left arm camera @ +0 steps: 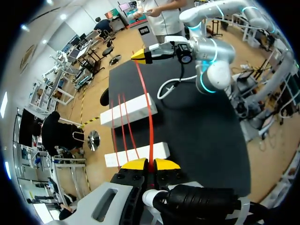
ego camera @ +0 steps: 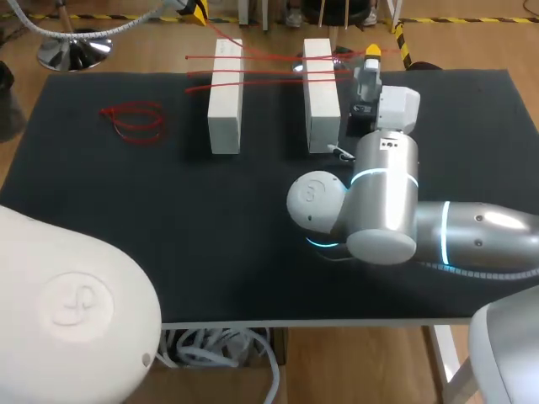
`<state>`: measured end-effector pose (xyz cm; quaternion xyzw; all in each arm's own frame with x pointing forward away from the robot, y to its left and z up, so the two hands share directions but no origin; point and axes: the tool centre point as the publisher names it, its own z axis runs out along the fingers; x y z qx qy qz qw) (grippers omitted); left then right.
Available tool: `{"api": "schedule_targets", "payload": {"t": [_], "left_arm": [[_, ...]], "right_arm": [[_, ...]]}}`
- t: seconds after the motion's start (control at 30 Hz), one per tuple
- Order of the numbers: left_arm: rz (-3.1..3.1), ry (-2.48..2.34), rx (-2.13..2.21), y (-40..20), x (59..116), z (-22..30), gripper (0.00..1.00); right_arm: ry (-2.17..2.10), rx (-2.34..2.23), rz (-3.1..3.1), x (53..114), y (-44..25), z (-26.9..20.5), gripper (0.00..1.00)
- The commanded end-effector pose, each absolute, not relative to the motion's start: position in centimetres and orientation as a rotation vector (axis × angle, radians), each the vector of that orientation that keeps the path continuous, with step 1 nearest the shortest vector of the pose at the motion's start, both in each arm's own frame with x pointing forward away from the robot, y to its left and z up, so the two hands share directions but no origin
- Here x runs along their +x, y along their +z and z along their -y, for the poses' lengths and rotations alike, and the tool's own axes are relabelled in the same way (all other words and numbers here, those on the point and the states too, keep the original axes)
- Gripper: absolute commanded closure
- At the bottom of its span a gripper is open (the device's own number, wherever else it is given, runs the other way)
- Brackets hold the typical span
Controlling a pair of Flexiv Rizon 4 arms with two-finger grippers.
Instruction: Grab the tape and strap the tape.
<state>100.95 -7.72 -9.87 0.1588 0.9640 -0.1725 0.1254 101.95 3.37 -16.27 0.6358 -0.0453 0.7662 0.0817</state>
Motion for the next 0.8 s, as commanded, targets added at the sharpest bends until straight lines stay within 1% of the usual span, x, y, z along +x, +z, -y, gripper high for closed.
{"api": "schedule_targets", "payload": {"t": [0.03, 0.2, 0.67, 0.7, 0.8], "left_arm": [[-2.870, -0.287, 0.596, -9.9, 101.2, 9.3, 1.00], [-2.875, -0.213, 0.702, -10.2, 100.9, 10.7, 1.00], [-2.900, 0.076, 0.810, -10.4, 100.8, 12.7, 1.00], [-2.896, 0.143, 0.826, -10.8, 100.7, 13.0, 1.00], [-2.947, 0.121, 0.831, -11.9, 100.5, 13.2, 1.00]], "right_arm": [[2.283, 1.910, 0.124, 101.8, -16.3, -3.3, 1.00], [2.282, 1.911, 0.114, 101.7, -16.4, -3.3, 1.00], [2.288, 1.894, 0.088, 101.5, -16.5, -3.0, 1.00], [2.290, 1.887, 0.083, 101.5, -16.5, -3.0, 1.00], [2.292, 1.880, 0.073, 101.4, -16.6, -2.9, 1.00]]}}
